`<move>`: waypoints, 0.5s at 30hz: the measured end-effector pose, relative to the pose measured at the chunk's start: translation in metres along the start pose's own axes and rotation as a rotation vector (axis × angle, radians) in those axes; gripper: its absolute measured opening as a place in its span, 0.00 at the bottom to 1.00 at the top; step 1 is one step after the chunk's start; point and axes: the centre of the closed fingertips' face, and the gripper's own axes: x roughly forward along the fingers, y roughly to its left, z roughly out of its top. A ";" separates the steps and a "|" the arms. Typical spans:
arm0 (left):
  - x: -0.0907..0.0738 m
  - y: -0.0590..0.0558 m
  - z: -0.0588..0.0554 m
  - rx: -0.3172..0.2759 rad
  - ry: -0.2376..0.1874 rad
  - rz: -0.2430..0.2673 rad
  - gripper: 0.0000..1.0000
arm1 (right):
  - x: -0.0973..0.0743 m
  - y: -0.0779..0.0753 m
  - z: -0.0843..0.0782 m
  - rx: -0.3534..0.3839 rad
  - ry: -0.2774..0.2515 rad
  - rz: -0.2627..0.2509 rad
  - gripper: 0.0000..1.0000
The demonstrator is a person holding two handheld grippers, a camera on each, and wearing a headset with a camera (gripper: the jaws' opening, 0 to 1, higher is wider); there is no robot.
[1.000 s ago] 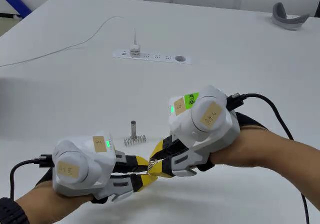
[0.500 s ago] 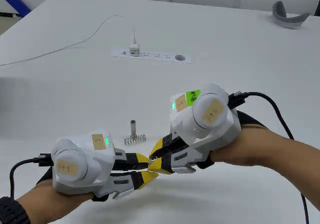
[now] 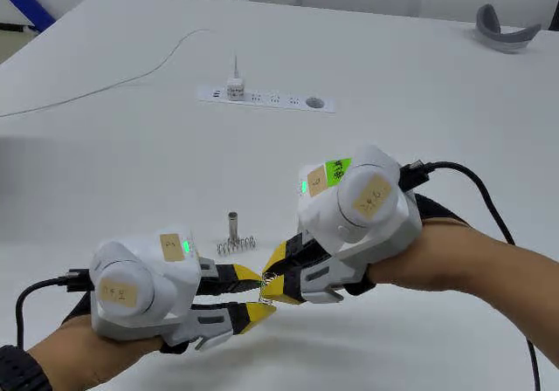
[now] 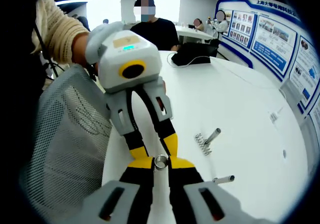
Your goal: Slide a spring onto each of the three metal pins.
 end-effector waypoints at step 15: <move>-0.010 0.010 -0.004 -0.053 -0.005 0.040 0.36 | -0.005 -0.005 -0.001 0.009 0.001 -0.013 0.12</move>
